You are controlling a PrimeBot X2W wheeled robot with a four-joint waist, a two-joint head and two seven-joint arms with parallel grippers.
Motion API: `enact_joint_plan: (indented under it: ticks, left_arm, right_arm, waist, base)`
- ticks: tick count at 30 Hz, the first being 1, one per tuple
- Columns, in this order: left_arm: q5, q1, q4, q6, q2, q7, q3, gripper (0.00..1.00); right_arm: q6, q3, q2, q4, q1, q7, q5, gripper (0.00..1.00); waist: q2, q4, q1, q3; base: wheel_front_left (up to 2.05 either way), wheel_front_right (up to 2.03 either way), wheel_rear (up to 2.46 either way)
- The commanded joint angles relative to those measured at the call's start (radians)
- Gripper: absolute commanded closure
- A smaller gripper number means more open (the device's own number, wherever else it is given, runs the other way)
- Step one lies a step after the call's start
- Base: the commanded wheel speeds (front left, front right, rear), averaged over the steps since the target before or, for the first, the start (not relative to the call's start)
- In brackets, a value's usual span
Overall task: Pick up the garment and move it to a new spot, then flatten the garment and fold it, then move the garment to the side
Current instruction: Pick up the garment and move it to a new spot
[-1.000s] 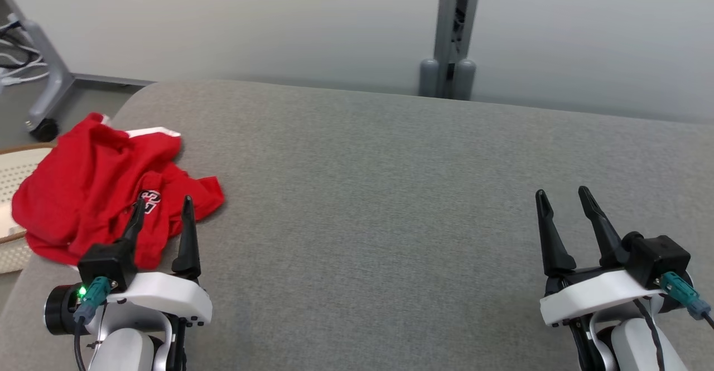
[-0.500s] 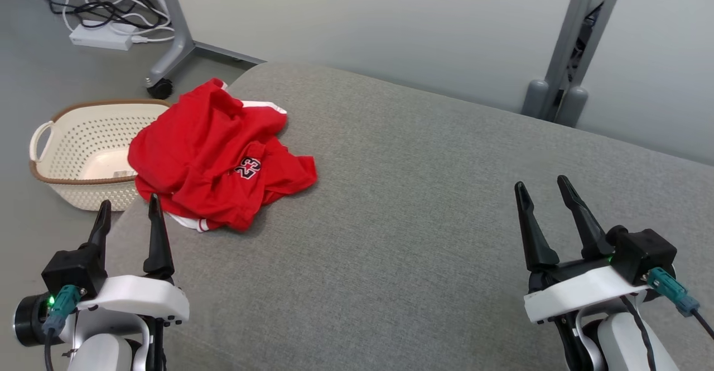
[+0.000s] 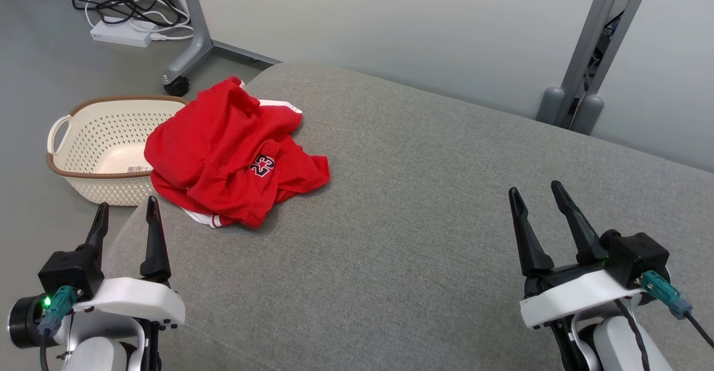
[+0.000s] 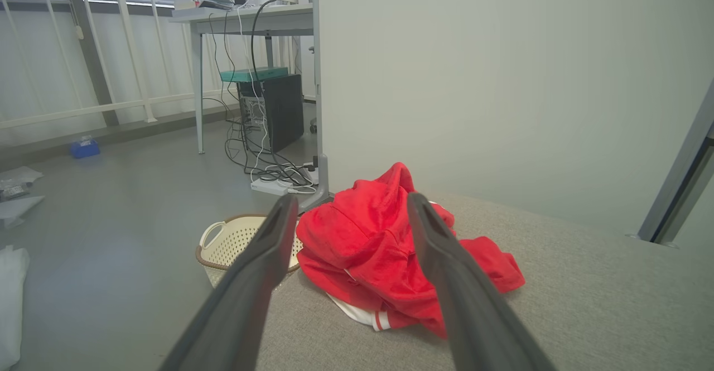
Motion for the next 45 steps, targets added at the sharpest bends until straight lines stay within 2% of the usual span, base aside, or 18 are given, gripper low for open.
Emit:
enact_joint_plan:
  ticks: [1,16,25,32,39,45]
  left_arm:
    - [0.003,-0.007,-0.005,0.006,0.007,0.000,0.000,0.00]
    - [0.011,-0.047,-0.034,0.018,0.028,0.009,-0.009,0.00]
    - [0.019,-0.257,-0.042,-0.015,0.100,0.053,-0.004,0.00]
    - [-0.031,-0.433,0.184,-0.072,0.140,0.135,-0.003,0.00]
    - [-0.079,-0.543,0.500,-0.140,0.156,0.207,-0.005,0.00]
    - [-0.111,-0.600,0.709,-0.188,0.150,0.265,-0.019,0.00]
  right_arm:
    - [0.002,-0.004,-0.008,-0.001,0.002,-0.003,0.000,0.00]
    - [0.002,-0.011,-0.008,0.003,-0.008,-0.003,-0.002,0.00]
    - [0.002,-0.004,-0.008,0.010,-0.037,-0.003,-0.030,0.00]
    - [0.002,0.012,-0.008,0.018,-0.080,0.000,-0.057,0.00]
    - [0.002,0.029,-0.008,0.022,-0.120,0.008,-0.070,0.00]
    - [0.002,0.028,-0.008,0.019,-0.142,0.012,-0.083,0.00]
  waist:
    - [0.0000,-0.002,0.0000,0.001]
    - [0.0000,-0.005,0.0000,0.012]
    - [0.0000,-0.041,0.0000,0.059]
    - [0.0000,-0.115,0.0000,0.135]
    - [0.0000,-0.183,0.0000,0.211]
    - [0.0000,-0.213,0.0000,0.263]
  base:
    - [0.00,0.00,0.00]
    - [0.00,0.00,0.00]
    - [0.00,0.00,0.00]
    - [0.00,0.00,0.00]
    - [0.00,0.00,0.00]
    - [0.00,0.00,0.00]
